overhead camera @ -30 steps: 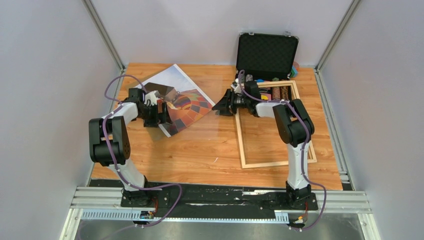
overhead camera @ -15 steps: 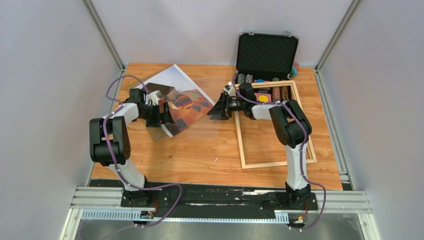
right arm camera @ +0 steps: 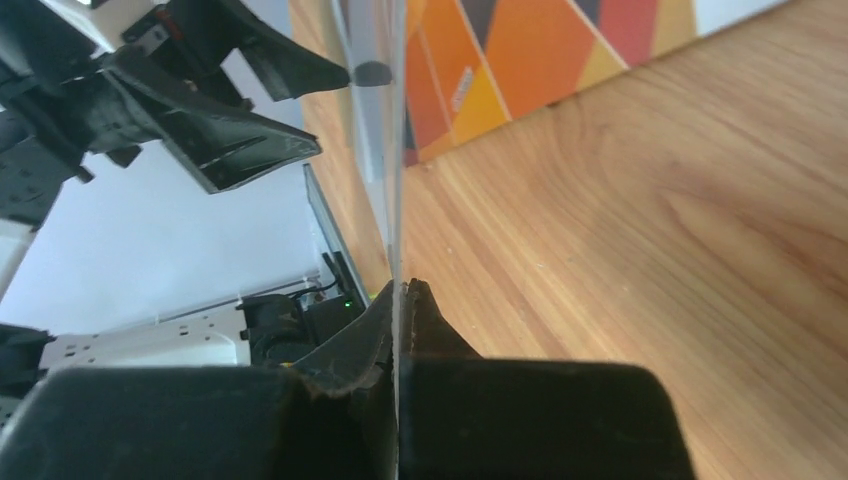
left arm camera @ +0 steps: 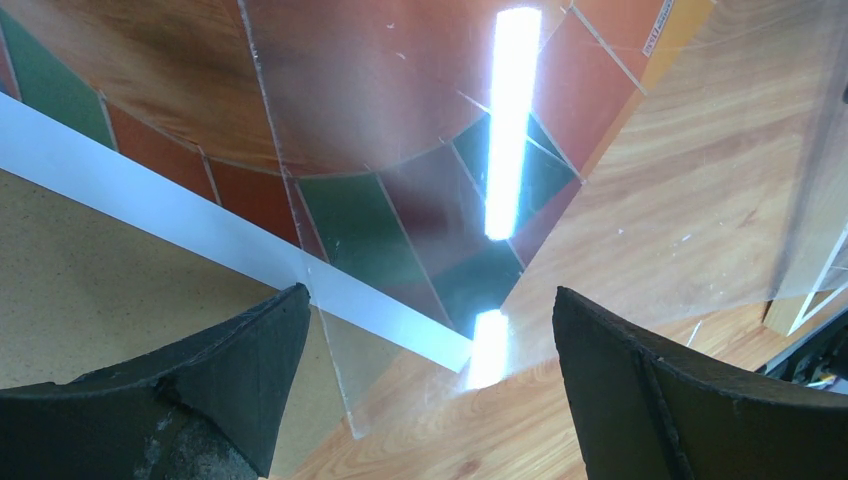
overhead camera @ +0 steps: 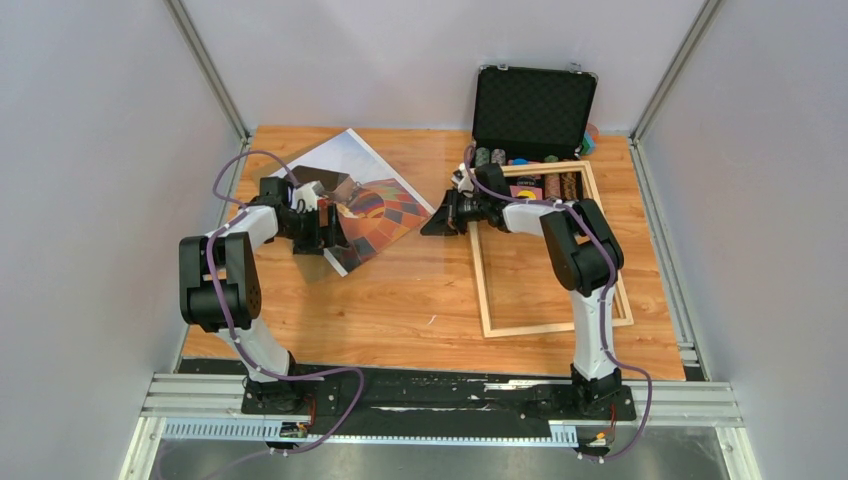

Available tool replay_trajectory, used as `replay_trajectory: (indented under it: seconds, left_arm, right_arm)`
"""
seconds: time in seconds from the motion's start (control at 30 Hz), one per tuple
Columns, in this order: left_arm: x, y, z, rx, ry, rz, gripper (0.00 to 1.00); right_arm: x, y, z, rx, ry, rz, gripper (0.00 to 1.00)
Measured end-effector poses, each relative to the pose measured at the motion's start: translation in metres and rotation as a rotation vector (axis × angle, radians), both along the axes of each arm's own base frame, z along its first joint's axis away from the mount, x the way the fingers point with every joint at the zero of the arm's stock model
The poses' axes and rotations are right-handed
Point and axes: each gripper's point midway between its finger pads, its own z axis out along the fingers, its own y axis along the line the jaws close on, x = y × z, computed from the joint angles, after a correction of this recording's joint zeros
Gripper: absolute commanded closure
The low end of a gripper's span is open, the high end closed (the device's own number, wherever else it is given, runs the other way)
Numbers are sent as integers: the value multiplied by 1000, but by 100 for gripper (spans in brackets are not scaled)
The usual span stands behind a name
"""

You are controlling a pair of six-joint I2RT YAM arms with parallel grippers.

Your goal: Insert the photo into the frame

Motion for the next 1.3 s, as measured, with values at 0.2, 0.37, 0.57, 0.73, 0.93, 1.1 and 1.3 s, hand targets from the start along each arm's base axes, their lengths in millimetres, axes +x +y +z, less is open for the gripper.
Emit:
replay_trajectory:
  seconds: [0.2, 0.37, 0.57, 0.73, 0.93, 1.1, 1.3]
  left_arm:
    - [-5, -1, 3, 1, -6, -3, 0]
    - [-10, -3, 22, 7, -60, -8, 0]
    - [3, -3, 66, 12, -210, -14, 0]
    - [21, -6, 92, -39, -289, -17, 0]
    - [40, -14, 111, -147, -323, -22, 0]
    - [50, -21, 113, -246, -301, -32, 0]
    - [59, -32, 122, -398, -291, -63, 0]
  right_arm:
    - [-2, -8, 0, -68, -29, -22, 100]
    - [-7, -17, 47, -27, -154, -15, 100]
    - [-21, -34, 90, 47, -273, -5, 100]
    - [-27, -43, 114, 88, -343, -4, 100]
    - [-36, -49, 145, 137, -422, 12, 100]
    - [-45, -51, 171, 179, -499, 37, 100]
    - [-54, -53, 185, 208, -549, 64, 100]
